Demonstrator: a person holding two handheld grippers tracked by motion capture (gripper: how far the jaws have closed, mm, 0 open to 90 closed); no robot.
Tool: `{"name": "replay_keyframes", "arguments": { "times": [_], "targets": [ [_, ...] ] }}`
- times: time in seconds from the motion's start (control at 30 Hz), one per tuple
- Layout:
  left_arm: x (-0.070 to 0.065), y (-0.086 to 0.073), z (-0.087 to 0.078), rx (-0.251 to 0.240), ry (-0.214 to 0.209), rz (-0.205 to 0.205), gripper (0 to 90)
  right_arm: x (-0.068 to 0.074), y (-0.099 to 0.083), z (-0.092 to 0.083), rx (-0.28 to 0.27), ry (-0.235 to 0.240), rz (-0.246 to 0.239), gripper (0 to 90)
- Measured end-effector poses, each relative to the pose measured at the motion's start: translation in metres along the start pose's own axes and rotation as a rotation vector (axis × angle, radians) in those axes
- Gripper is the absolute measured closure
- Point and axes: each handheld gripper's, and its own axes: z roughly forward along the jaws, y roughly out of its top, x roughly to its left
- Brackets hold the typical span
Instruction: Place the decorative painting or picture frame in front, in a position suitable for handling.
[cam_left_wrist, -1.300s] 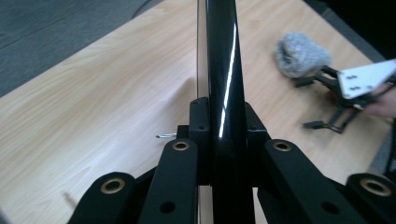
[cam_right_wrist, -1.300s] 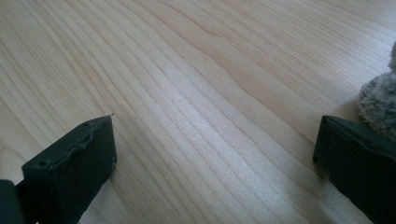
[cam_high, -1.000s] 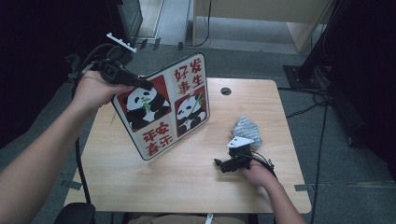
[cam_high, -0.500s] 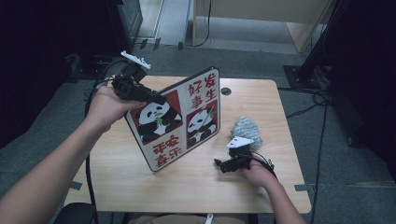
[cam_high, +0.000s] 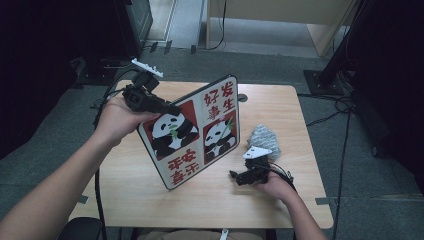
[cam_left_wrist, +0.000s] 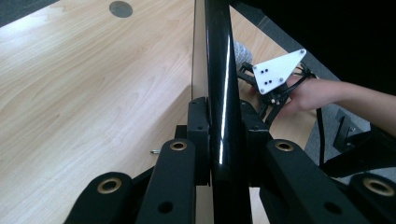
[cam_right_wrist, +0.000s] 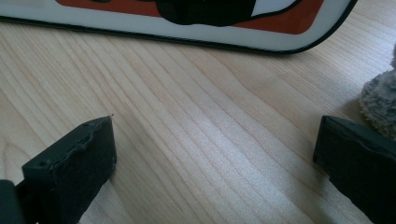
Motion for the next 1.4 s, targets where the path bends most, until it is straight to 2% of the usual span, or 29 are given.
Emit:
{"name": "replay_keyframes", "arguments": {
  "times": [0.13, 0.23, 0.3, 0.4, 0.47, 0.5, 0.6, 0.67, 0.7, 0.73, 0.77, 0.83, 0.87, 0.93, 0.97, 1.03, 1.07, 1.13, 1.17, 1.2, 1.33, 1.4],
  "targets": [
    [0.000, 0.000, 0.000, 0.005, 0.026, 0.004, 79.0, 0.001, 0.000, 0.000, 0.001, -0.014, 0.011, 0.0],
    [0.001, -0.001, 0.000, 0.006, 0.023, -0.002, 78.9, 0.002, 0.000, 0.000, 0.000, -0.024, 0.022, 0.0],
    [0.004, -0.002, -0.001, 0.007, 0.038, -0.003, 78.3, 0.004, 0.001, 0.001, 0.000, -0.040, 0.036, 0.0],
    [0.006, -0.002, -0.001, 0.007, 0.024, -0.013, 76.3, 0.004, 0.001, 0.001, 0.000, -0.038, 0.032, 0.0],
    [0.007, -0.002, -0.001, 0.003, 0.033, -0.025, 65.8, 0.004, 0.001, 0.001, -0.001, -0.036, 0.031, 0.0],
    [0.012, -0.002, -0.001, 0.000, 0.017, -0.036, 62.9, 0.004, 0.001, 0.001, -0.001, -0.034, 0.029, 0.0],
    [0.015, -0.003, -0.001, -0.002, 0.005, -0.047, 59.2, 0.003, 0.001, 0.001, 0.002, -0.030, 0.025, 0.0],
    [0.017, -0.003, 0.000, 0.002, -0.018, -0.053, 56.9, 0.002, 0.002, 0.001, 0.005, -0.026, 0.021, 0.0],
    [0.018, -0.002, 0.001, 0.007, -0.023, -0.066, 51.0, 0.002, 0.002, 0.000, 0.009, -0.019, 0.016, 0.0],
    [0.018, -0.002, 0.001, 0.007, -0.023, -0.066, 46.6, 0.002, 0.002, 0.000, 0.009, -0.019, 0.016, 0.0],
    [0.019, -0.002, 0.002, 0.004, 0.007, -0.059, 42.2, 0.001, 0.002, 0.000, 0.014, -0.011, 0.007, 0.1],
    [0.021, -0.003, 0.002, 0.005, 0.008, -0.068, 39.6, 0.000, 0.002, -0.001, 0.006, -0.004, 0.013, 3.3],
    [0.022, -0.003, 0.001, 0.003, -0.001, -0.070, 37.8, -0.002, 0.002, -0.001, -0.003, 0.000, 0.020, 5.1],
    [0.024, -0.004, 0.002, 0.006, -0.052, -0.099, 39.2, -0.005, 0.003, -0.004, -0.019, 0.023, 0.069, 10.5],
    [0.024, -0.004, 0.003, 0.001, -0.068, -0.090, 37.9, -0.007, 0.003, -0.004, -0.026, 0.028, 0.085, 12.3],
    [0.023, -0.003, 0.000, -0.015, -0.067, -0.081, 35.4, -0.008, 0.003, -0.005, -0.023, 0.027, 0.080, 12.5],
    [0.024, -0.003, -0.001, -0.025, -0.084, -0.084, 35.1, -0.009, 0.003, -0.005, -0.020, 0.029, 0.079, 12.5],
    [0.023, -0.002, -0.003, -0.027, -0.057, -0.070, 34.6, -0.009, 0.006, -0.006, -0.008, 0.022, 0.060, 12.6],
    [0.023, -0.002, -0.003, -0.027, -0.057, -0.070, 34.6, -0.008, 0.007, -0.007, -0.011, 0.021, 0.058, 12.7],
    [0.022, -0.003, -0.004, -0.013, -0.026, -0.053, 34.6, -0.008, 0.009, -0.009, -0.022, 0.021, 0.058, 12.9],
    [0.019, -0.004, -0.006, -0.002, -0.005, -0.035, 35.5, -0.009, 0.013, -0.016, -0.039, 0.022, 0.069, 13.1],
    [0.019, -0.006, -0.008, -0.001, -0.007, -0.030, 36.0, -0.010, 0.014, -0.019, -0.045, 0.020, 0.057, 13.6]
  ]
}}
